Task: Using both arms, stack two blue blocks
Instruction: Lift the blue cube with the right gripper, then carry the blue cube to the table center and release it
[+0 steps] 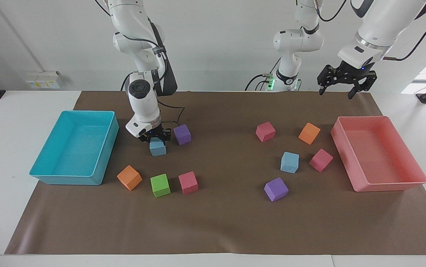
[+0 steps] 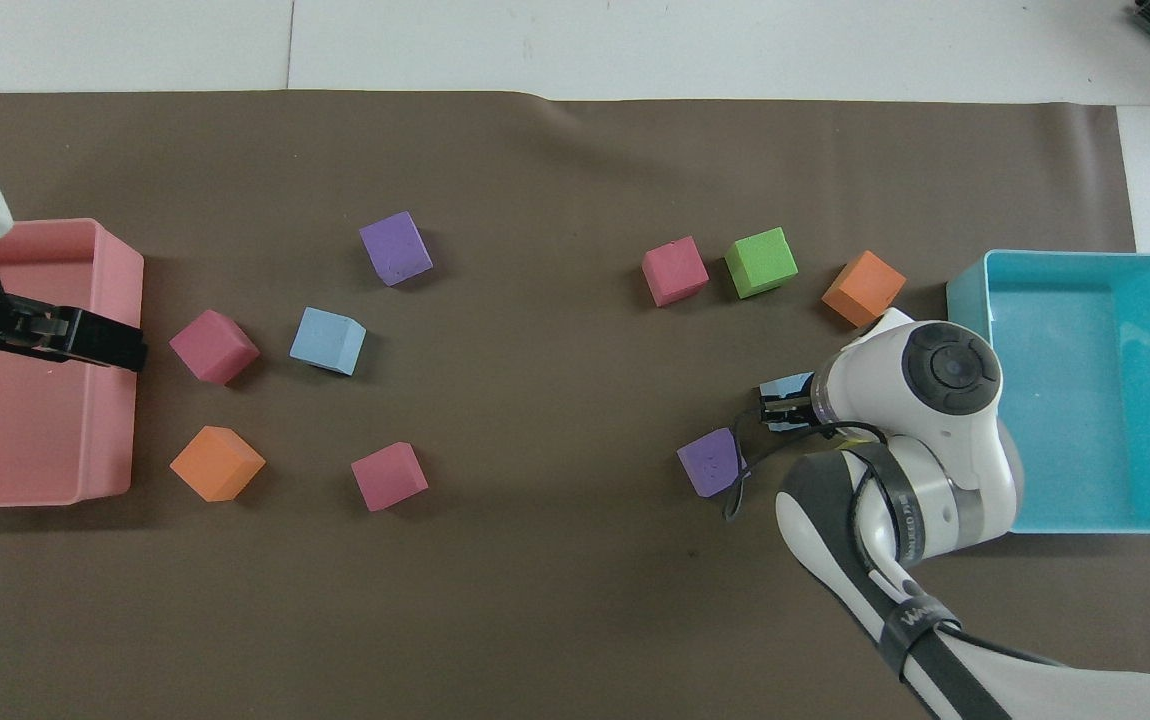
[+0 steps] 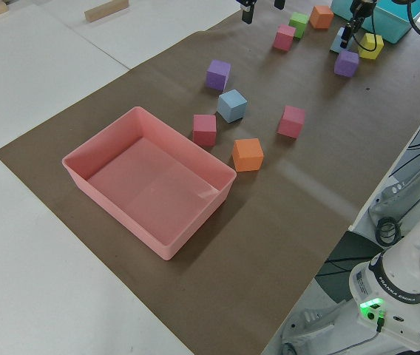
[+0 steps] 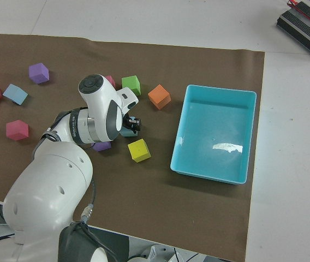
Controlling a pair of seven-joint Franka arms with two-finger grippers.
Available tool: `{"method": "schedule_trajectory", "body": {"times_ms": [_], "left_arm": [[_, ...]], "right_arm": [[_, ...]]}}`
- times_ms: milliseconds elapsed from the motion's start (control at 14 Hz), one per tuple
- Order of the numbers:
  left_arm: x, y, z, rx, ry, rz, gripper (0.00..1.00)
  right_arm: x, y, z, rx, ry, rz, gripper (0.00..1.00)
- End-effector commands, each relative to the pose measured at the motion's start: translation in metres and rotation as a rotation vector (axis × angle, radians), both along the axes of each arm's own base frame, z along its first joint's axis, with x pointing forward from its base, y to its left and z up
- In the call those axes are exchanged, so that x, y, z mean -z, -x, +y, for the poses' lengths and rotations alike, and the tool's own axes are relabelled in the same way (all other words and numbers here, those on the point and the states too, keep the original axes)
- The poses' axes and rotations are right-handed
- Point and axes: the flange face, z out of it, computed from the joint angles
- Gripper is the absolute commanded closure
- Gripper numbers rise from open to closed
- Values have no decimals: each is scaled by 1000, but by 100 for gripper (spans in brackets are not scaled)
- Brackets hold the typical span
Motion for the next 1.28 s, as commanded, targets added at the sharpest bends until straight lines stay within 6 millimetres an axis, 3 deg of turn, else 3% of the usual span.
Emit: {"method": "schedule_trajectory", "body": {"times_ms": [0,356,712,855,1069,1211], "left_arm": [[-4,5,-1,8,-9,-14,0],[-5,5,-1,8,-9,-15,0],[-4,5,-1,8,-9,-14,0],[-4,5,0,6,-9,-15,0],[-4,5,-1,8,-9,-14,0],[-5,5,0,6,-9,-15,0]], "right_arm": [[-44,-18,6,45,-52,13,100],[-92,-31,16,76,-70,18,100],[-123,-31,96,178,-131,-1,100],[-120,-39,108,174,-135,-3,100],[-102,-39,166,168,-120,10,100],[-92,-50,207,180,-114,-3,100]]}}
